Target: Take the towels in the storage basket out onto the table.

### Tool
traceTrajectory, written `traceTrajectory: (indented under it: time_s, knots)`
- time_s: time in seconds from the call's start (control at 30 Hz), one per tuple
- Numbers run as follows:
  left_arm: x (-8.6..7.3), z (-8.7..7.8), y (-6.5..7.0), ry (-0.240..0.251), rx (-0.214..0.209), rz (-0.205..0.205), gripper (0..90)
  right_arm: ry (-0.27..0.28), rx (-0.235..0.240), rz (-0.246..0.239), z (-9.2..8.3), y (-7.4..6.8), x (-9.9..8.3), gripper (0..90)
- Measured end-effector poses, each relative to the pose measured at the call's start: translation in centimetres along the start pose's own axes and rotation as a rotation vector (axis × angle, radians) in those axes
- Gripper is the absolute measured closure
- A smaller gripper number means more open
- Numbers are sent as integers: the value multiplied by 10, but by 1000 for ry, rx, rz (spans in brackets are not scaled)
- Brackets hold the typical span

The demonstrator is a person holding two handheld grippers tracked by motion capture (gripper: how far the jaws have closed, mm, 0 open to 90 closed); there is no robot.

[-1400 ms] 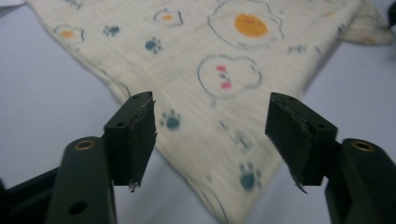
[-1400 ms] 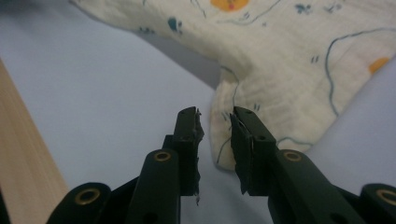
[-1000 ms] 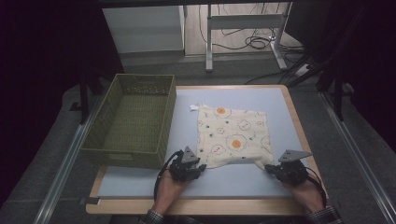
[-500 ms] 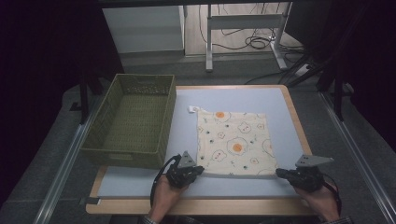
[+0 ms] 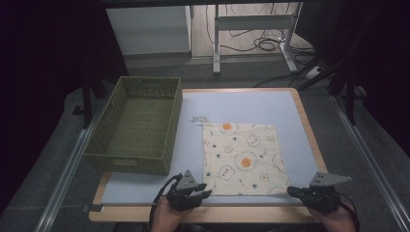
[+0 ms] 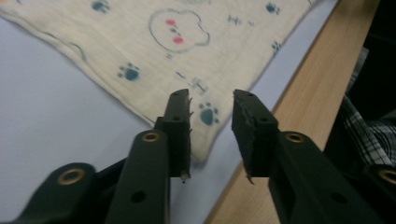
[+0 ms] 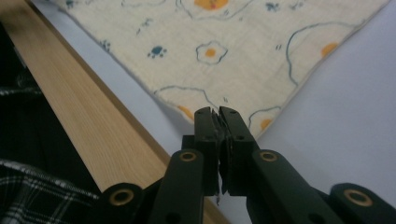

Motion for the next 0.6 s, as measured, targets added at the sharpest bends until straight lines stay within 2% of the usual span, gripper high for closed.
traceTrajectory:
  time_s: [0.07,0.17,0.47,0.6]
  knots:
    - [6,-2,-8,24,11,-15,560,17,2,12,-1,4,5,824]
    - [14,2,-22,23,45,-17,496,31,-26,24,3,12,14,761]
    - [39,32,-67,16,119,-38,430,15,-66,73,39,42,33,598]
    - [52,38,-83,24,162,-33,430,13,-81,77,49,51,39,574]
Point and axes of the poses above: each handheld gripper's, and its own axes: z roughly forward along the jaws, x roughly out of its top, y roughly to its right, the point moved 3 cm from there along z, roughly forward along the jaws, and after that the axes turned 9 degrees about -x, right-handed, at the moved point
